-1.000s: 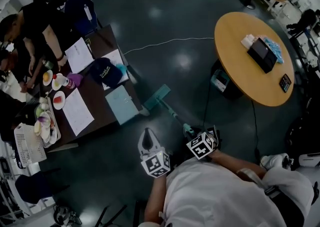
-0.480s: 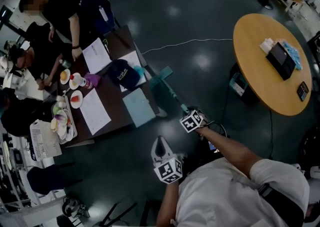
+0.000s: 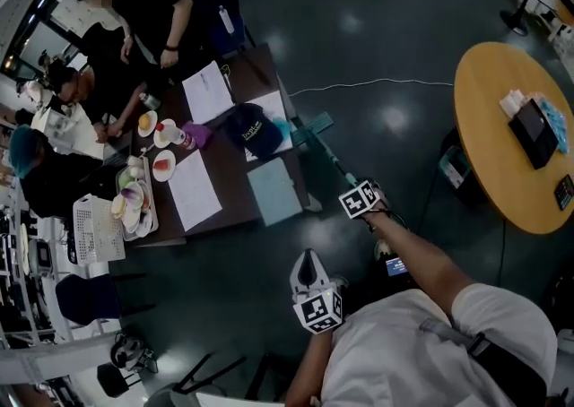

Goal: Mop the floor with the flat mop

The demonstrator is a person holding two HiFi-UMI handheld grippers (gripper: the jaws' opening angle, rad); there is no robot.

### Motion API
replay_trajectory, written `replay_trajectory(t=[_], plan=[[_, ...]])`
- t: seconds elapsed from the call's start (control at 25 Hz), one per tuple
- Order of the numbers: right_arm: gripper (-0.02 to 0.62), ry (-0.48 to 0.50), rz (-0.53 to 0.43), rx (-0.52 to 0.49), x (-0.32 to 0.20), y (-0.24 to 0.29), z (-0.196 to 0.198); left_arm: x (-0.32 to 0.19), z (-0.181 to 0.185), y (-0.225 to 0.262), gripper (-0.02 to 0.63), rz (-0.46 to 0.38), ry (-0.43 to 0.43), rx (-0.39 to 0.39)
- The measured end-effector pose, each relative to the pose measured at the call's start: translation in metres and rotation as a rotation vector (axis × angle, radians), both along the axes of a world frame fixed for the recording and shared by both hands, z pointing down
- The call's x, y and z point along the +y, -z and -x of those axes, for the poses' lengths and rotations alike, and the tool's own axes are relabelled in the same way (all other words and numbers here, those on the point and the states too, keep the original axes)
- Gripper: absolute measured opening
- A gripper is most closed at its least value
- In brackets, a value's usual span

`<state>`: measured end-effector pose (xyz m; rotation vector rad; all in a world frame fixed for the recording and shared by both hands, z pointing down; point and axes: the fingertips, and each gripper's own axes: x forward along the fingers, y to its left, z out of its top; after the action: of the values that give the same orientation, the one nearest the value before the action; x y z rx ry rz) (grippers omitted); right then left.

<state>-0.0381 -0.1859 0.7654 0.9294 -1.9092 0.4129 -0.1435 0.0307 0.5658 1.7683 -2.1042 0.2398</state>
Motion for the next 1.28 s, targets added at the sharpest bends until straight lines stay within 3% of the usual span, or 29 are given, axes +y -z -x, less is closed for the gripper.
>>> replay_trajectory(t=[0.28, 0.44, 0.64, 1.28], plan=[[0.109, 0.037, 0.033, -0.022, 0.122, 0.095, -0.093, -0.012, -0.013, 0.012, 0.006, -0.041, -0.107, 0.0], [0.109, 0.044, 0.057, -0.068, 0.179, 0.14, -0.106, -0.012, -0.026, 0.014, 0.006, -0.049, -0.151, 0.019], [0.109, 0.064, -0.017, -0.075, 0.177, 0.157, -0.094, -0.011, -0.041, 0.015, 0.006, -0.058, -0.196, 0.035], [0.109, 0.079, -0.02, -0.071, 0.184, 0.155, -0.093, -0.002, -0.052, 0.016, 0.006, -0.066, -0.208, 0.04]])
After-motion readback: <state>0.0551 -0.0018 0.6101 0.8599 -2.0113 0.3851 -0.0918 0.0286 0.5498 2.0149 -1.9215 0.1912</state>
